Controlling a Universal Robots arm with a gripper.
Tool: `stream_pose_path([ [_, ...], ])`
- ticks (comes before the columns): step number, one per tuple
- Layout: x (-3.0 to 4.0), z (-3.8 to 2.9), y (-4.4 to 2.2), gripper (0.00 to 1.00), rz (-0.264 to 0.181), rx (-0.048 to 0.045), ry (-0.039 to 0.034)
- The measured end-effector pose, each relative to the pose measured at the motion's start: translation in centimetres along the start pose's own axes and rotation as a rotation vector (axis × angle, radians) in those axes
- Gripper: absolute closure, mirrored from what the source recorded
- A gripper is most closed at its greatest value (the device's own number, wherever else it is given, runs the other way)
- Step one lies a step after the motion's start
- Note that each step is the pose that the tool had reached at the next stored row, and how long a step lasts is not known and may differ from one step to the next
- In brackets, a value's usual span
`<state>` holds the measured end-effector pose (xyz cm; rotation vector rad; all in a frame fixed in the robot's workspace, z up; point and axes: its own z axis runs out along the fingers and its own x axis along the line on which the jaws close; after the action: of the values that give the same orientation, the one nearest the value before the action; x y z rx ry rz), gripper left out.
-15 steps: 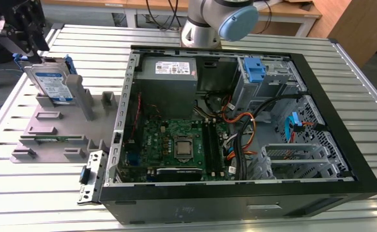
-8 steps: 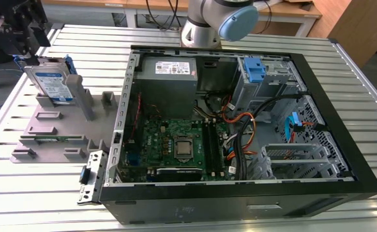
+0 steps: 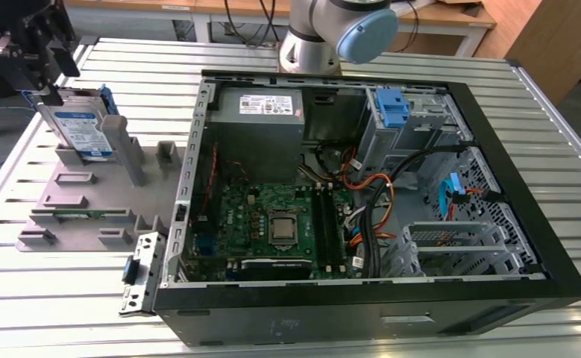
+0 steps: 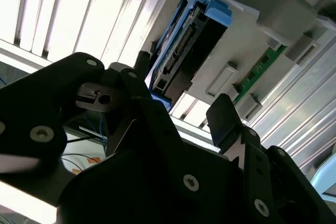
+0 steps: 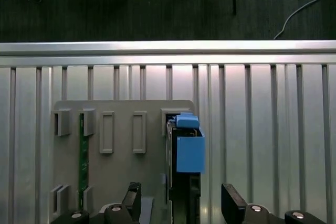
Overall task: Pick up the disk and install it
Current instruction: 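Pick up the disk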
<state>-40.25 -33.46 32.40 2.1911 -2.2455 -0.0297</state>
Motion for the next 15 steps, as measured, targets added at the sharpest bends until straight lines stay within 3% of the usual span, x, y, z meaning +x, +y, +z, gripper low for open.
stream_pose_path([
  [11,0.02,2.00,0.02,0.30,-0.003,0.0002,0.0036],
  [15,0.02,2.33,0.01,0.30,-0.029,-0.0001,0.0078],
])
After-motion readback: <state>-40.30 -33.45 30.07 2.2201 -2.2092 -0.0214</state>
